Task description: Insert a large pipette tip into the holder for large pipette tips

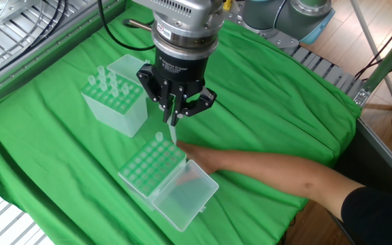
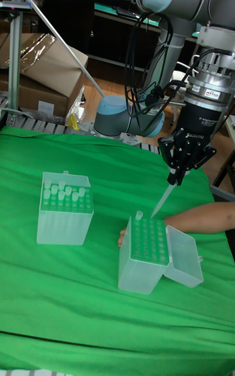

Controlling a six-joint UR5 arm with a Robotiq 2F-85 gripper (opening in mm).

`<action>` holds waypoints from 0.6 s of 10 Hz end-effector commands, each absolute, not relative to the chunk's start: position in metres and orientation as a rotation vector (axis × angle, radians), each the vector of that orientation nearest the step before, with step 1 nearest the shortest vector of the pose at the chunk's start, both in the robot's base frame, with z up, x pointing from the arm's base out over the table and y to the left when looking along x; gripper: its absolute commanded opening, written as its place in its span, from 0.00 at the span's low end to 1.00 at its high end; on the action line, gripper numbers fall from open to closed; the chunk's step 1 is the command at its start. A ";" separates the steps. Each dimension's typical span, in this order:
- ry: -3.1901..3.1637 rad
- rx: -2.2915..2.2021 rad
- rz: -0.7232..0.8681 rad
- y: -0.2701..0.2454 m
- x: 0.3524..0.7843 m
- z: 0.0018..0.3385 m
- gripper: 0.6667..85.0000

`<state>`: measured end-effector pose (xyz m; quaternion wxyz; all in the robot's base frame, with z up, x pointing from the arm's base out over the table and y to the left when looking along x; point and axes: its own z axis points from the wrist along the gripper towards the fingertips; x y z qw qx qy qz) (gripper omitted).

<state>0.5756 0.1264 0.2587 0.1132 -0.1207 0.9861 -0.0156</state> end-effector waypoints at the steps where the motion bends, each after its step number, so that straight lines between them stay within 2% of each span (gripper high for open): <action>1: 2.879 -0.363 -0.021 0.124 0.577 0.246 0.00; 6: 2.887 -0.355 -0.021 0.121 0.577 0.237 0.00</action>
